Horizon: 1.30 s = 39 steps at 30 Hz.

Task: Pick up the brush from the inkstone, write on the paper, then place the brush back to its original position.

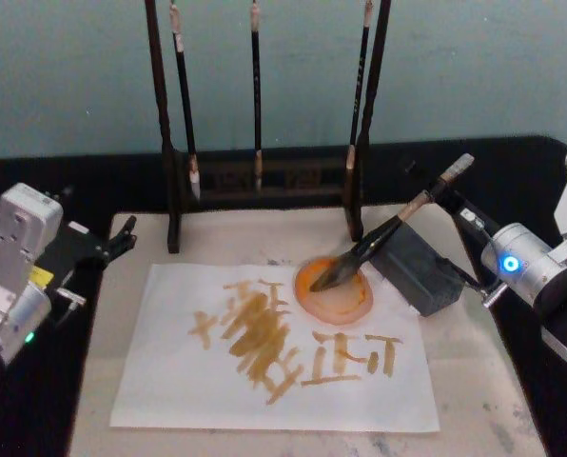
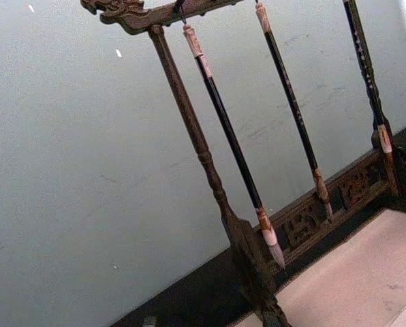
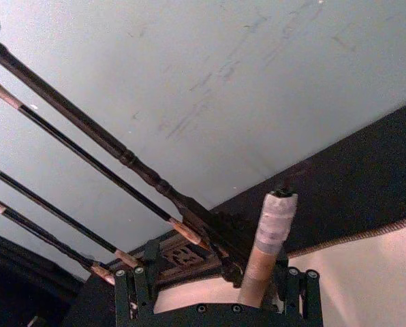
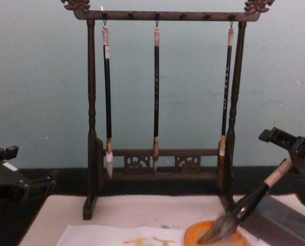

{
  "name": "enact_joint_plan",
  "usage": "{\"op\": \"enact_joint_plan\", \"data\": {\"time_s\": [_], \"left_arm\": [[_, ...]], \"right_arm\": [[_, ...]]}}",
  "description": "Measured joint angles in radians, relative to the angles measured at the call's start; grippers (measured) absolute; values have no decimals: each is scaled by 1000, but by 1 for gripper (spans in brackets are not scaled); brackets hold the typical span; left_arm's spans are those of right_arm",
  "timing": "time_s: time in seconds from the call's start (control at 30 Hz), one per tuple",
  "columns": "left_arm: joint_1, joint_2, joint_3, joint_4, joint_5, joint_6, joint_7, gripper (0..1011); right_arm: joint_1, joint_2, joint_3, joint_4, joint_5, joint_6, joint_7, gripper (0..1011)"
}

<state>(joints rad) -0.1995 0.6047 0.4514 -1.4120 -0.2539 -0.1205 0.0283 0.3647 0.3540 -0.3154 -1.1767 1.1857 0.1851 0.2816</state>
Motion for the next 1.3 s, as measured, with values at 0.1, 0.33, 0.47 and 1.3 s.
{"op": "enact_joint_plan", "data": {"time_s": [0.1, 0.33, 0.47, 1.3], "left_arm": [[0, 0, 0, 0, 0, 0, 0, 1010], [0, 0, 0, 0, 0, 0, 0, 1010], [0, 0, 0, 0, 0, 0, 0, 1010], [0, 0, 0, 0, 0, 0, 0, 1010]], "right_arm": [[-2, 4, -5, 3, 9, -2, -7, 1000], [-5, 12, -14, 5, 25, -11, -20, 1000], [-14, 21, -14, -9, 37, -14, -26, 1000], [-202, 131, -15, -293, -5, -122, -186, 1000]]}}
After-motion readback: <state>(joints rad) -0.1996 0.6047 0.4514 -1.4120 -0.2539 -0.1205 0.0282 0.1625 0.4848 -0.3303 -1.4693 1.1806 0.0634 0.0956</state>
